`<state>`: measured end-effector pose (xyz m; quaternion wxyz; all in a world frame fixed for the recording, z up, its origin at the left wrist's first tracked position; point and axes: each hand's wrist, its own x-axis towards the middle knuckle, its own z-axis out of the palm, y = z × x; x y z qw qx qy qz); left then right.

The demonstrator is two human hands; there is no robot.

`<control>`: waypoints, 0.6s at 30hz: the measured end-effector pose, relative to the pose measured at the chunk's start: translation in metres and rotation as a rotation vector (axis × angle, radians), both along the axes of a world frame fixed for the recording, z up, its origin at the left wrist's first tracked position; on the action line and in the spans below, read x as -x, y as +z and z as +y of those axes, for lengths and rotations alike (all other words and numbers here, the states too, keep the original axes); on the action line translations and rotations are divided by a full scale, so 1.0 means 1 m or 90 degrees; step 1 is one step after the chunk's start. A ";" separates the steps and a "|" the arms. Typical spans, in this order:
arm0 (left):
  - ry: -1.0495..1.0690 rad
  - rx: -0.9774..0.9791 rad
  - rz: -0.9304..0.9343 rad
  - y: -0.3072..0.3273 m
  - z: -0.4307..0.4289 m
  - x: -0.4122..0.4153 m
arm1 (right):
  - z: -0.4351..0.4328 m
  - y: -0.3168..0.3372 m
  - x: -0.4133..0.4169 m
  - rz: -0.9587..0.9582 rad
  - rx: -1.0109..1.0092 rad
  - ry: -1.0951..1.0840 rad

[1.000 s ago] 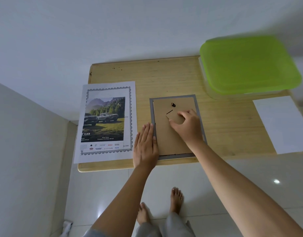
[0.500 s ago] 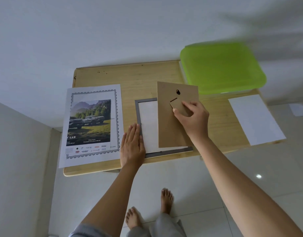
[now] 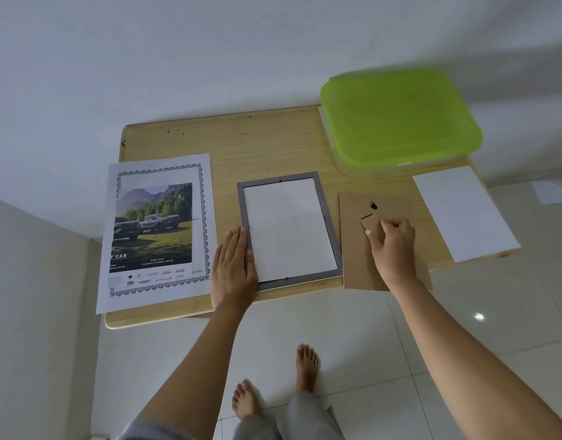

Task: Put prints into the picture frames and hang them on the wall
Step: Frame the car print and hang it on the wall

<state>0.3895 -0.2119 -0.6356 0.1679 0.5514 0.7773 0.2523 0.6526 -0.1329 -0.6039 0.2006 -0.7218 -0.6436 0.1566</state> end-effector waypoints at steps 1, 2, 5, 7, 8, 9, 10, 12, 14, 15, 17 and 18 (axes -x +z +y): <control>0.001 -0.002 -0.001 0.000 0.000 0.000 | 0.005 0.000 0.001 -0.008 0.005 0.002; 0.001 -0.003 -0.003 0.000 0.000 0.000 | 0.010 0.000 0.002 -0.015 0.009 0.006; 0.013 -0.007 -0.022 -0.001 0.000 0.001 | 0.021 -0.001 0.002 -0.025 0.021 0.033; 0.018 -0.012 -0.036 0.000 0.000 0.001 | 0.025 -0.001 0.001 -0.023 0.029 0.045; 0.020 -0.014 -0.040 0.001 0.000 0.001 | 0.026 0.000 0.001 -0.016 0.034 0.043; 0.021 -0.016 -0.042 0.001 0.000 0.000 | 0.027 0.001 0.002 -0.008 0.037 0.040; 0.022 -0.017 -0.044 0.002 0.000 0.000 | 0.027 0.002 0.004 -0.002 0.035 0.040; 0.025 -0.019 -0.047 0.003 0.000 -0.001 | 0.025 0.005 0.010 0.003 -0.002 0.070; 0.028 -0.022 -0.048 0.004 0.001 -0.002 | 0.023 0.009 0.023 0.009 -0.049 0.136; 0.029 -0.024 -0.047 0.004 0.001 -0.002 | 0.023 0.010 0.032 0.017 -0.056 0.168; 0.031 -0.022 -0.040 0.003 0.000 -0.002 | 0.026 0.012 0.051 0.032 -0.033 0.222; 0.030 -0.020 -0.036 0.003 0.000 -0.002 | 0.029 0.013 0.060 0.035 -0.015 0.247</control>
